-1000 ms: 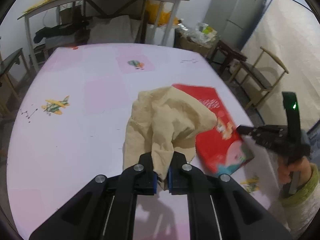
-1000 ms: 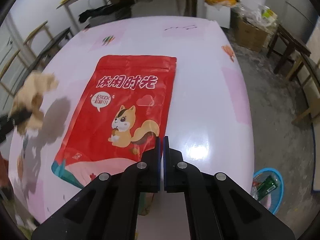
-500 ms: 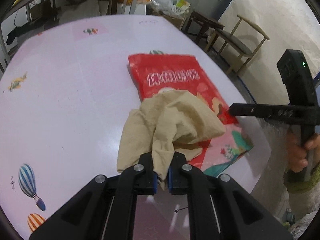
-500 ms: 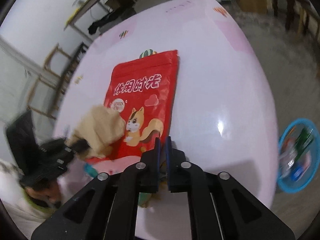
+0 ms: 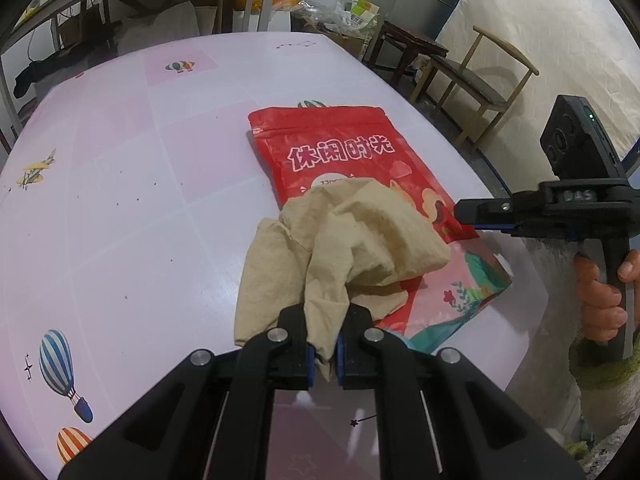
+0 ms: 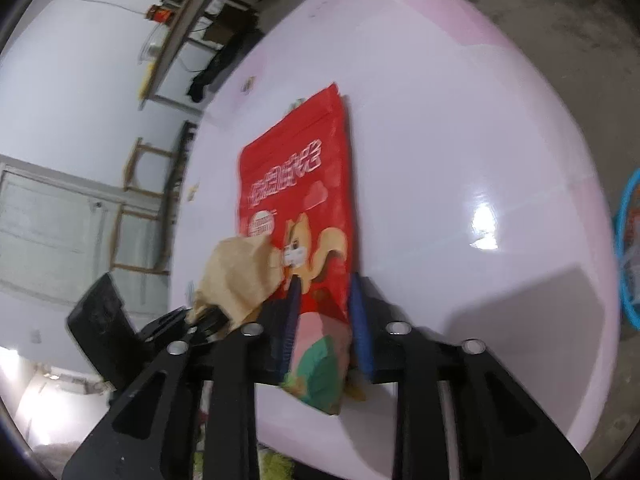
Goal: Collect trash
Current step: 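Close the right tool on the red snack bag edge and lift it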
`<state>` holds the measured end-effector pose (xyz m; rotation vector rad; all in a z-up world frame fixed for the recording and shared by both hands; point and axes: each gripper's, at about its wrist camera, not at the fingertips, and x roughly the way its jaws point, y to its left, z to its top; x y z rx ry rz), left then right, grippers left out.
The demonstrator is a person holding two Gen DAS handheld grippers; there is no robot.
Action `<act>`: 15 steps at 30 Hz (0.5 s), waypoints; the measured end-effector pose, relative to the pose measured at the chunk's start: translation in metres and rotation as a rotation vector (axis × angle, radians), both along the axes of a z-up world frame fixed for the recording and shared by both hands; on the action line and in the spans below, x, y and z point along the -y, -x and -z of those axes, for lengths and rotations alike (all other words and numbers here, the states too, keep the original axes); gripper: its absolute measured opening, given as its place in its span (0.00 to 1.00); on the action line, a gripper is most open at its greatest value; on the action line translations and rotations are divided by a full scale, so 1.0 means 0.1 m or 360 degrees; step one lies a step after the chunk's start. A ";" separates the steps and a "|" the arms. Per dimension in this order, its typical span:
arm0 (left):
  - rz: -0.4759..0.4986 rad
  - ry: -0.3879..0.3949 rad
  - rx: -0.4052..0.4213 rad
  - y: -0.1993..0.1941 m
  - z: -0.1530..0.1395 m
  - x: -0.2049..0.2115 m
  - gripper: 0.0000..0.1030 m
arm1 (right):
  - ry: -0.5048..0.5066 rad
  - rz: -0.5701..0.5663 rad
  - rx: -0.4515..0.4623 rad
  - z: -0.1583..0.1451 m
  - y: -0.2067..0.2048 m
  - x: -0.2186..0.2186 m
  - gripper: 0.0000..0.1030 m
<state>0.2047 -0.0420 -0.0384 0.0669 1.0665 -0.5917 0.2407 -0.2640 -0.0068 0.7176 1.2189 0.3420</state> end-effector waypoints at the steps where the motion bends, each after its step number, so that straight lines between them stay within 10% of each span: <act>1: 0.0000 -0.0001 0.0000 0.00 0.00 0.00 0.06 | 0.0008 -0.0007 0.0006 -0.01 0.01 -0.01 0.16; 15: 0.0002 -0.0005 0.0005 0.00 0.00 0.00 0.06 | -0.0184 -0.0042 0.0002 0.07 -0.02 -0.04 0.15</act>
